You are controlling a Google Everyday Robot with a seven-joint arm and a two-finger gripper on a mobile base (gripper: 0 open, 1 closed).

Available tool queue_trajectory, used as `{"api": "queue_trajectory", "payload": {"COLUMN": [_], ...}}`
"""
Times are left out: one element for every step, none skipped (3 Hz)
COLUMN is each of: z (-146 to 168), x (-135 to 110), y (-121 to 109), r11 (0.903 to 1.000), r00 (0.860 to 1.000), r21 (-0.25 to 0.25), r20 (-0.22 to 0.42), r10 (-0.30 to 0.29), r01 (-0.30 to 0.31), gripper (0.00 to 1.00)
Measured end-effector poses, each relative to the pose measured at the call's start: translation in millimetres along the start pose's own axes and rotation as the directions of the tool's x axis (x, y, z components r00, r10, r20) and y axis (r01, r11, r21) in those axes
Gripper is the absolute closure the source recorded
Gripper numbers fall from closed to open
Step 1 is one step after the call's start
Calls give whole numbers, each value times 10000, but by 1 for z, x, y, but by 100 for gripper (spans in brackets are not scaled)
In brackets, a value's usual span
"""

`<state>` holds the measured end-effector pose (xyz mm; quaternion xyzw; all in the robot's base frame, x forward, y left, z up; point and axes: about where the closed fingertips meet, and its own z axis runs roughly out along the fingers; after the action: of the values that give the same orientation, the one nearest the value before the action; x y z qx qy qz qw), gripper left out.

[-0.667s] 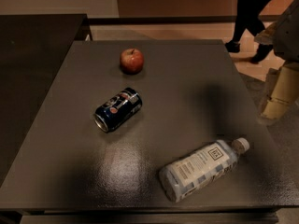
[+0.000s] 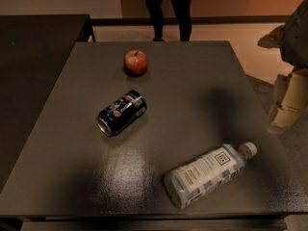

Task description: Move blue plastic bottle near apple

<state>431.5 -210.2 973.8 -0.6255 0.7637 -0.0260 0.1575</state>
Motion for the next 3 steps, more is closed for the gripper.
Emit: {"api": "queue_trajectory", "payload": {"z": [10, 32, 57], "x": [-9, -13, -14], "y": [26, 59, 85], "r11": [9934, 9701, 9421], "r00": [9942, 9748, 9531], "r21": [-415, -951, -1465], "r20": [222, 269, 224], "r10": [-1057, -2216, -3018], "r01": [1065, 2231, 3017], "gripper": [0, 0, 0]}}
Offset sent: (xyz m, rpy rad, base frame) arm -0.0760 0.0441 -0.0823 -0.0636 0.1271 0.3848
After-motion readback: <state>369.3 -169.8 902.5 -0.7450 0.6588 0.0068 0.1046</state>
